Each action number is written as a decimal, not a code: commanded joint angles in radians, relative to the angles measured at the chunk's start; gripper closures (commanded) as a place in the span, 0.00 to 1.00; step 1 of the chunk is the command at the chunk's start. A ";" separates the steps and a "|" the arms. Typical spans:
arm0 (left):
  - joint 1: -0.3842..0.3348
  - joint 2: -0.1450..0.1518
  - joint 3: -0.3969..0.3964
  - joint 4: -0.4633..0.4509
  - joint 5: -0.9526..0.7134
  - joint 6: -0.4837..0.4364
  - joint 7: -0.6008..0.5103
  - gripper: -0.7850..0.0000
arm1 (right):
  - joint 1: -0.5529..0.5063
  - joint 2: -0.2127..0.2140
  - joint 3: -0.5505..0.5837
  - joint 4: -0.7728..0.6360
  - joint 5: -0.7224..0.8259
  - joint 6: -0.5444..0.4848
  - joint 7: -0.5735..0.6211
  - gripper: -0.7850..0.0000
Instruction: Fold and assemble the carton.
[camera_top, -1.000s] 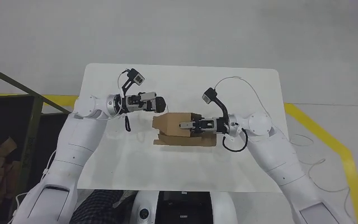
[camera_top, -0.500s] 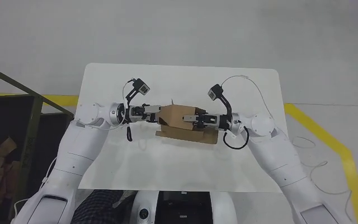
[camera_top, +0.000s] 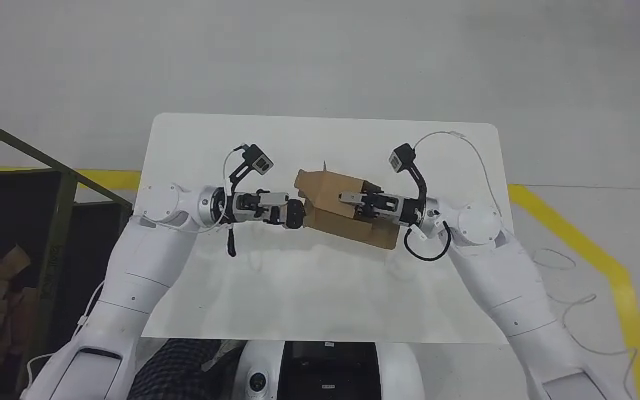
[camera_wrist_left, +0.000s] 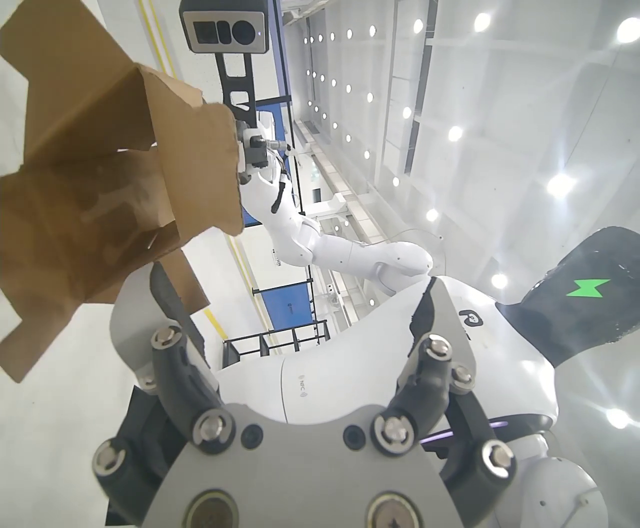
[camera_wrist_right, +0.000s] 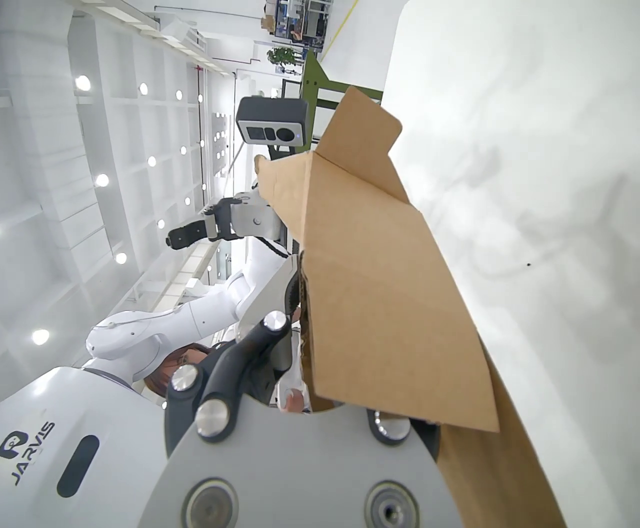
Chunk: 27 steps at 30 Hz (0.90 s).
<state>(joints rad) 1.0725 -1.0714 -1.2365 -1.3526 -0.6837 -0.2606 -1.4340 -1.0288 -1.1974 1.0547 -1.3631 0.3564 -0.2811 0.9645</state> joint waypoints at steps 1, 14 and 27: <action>-0.002 -0.002 0.010 0.001 -0.001 0.003 -0.001 0.00 | -0.004 0.001 0.001 -0.006 -0.004 0.004 -0.006 1.00; -0.042 -0.016 0.064 0.029 -0.025 -0.001 -0.003 0.00 | -0.016 0.000 -0.001 -0.027 -0.019 0.014 -0.040 1.00; -0.053 -0.022 0.085 0.031 -0.015 -0.016 0.022 0.00 | -0.038 0.002 0.018 -0.045 -0.024 0.020 -0.090 1.00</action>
<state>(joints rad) 1.0186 -1.0931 -1.1521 -1.3213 -0.6985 -0.2772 -1.4116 -1.0653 -1.1957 1.0710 -1.4077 0.3335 -0.2614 0.8793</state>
